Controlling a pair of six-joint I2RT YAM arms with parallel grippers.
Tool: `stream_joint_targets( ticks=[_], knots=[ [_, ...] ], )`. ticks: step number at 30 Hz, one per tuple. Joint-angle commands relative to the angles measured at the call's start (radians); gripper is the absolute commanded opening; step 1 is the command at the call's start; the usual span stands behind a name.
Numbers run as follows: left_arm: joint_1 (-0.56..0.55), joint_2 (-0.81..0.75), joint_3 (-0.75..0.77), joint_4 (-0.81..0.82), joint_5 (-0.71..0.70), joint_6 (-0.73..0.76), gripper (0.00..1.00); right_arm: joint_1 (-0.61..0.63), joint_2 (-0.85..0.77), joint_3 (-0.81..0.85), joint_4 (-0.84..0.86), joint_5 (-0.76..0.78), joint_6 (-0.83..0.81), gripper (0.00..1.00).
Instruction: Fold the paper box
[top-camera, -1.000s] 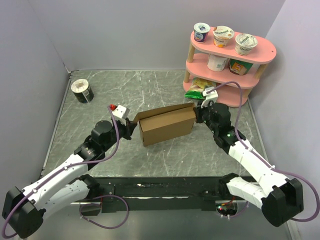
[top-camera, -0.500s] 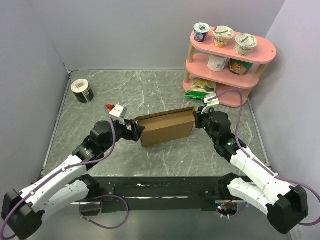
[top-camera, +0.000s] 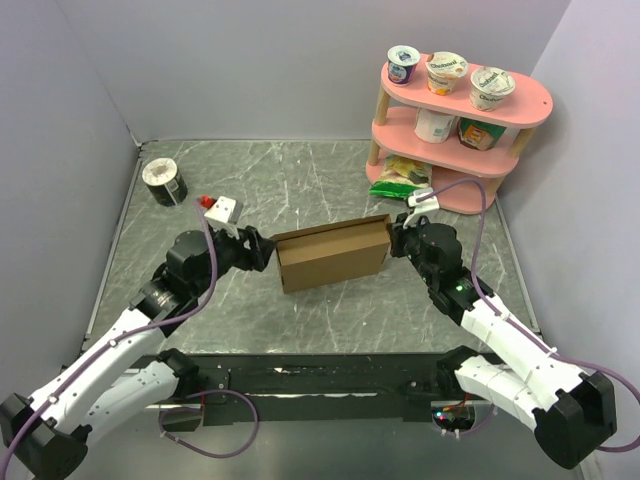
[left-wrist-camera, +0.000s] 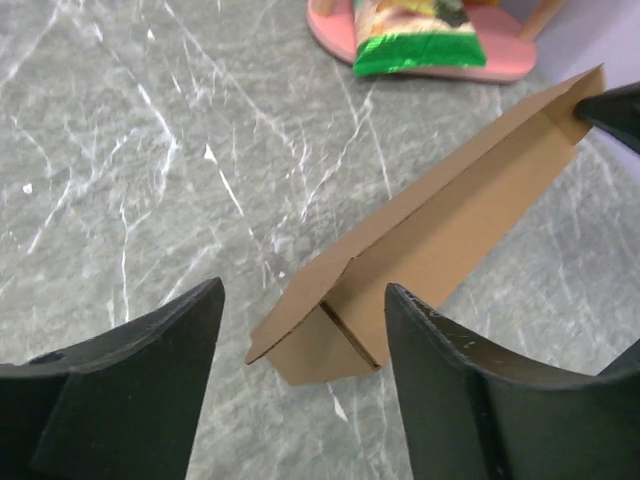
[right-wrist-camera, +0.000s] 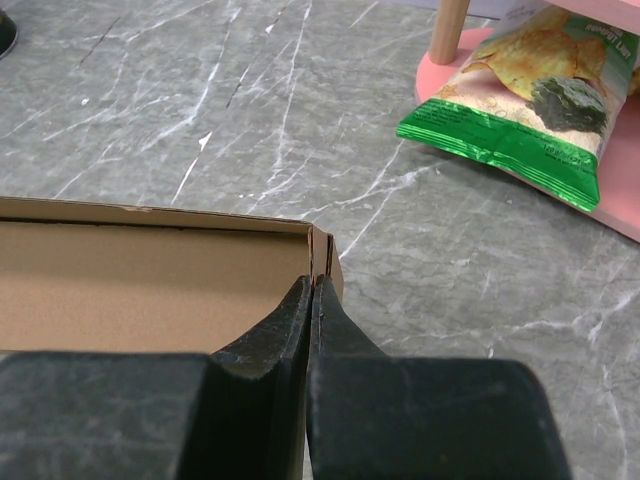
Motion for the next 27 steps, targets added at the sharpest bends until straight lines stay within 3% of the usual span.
stream_joint_targets(
  ticks=[1,7,14,16,20,21,27],
  knots=[
    [0.009,0.033,0.065,-0.086,0.041,0.017,0.70,0.012,-0.001,-0.005,-0.138,-0.020,0.022,0.00],
    [0.010,0.042,0.065,-0.120,0.058,0.011,0.74,0.011,-0.006,-0.004,-0.142,-0.019,0.023,0.00],
    [0.010,0.077,0.066,-0.120,0.061,0.000,0.50,0.012,-0.012,-0.008,-0.139,-0.014,0.025,0.00],
    [0.010,0.091,0.069,-0.104,0.063,-0.011,0.37,0.012,-0.020,-0.016,-0.133,-0.012,0.029,0.00],
    [0.009,0.106,0.089,-0.071,0.040,-0.063,0.24,0.021,-0.037,-0.027,-0.135,0.015,0.026,0.00],
    [0.009,0.111,0.094,-0.067,0.040,-0.087,0.17,0.023,-0.037,-0.030,-0.135,0.020,0.028,0.00],
    [0.009,0.174,0.157,-0.101,0.008,-0.173,0.08,0.049,-0.029,-0.039,-0.135,0.066,0.029,0.00]
  ],
)
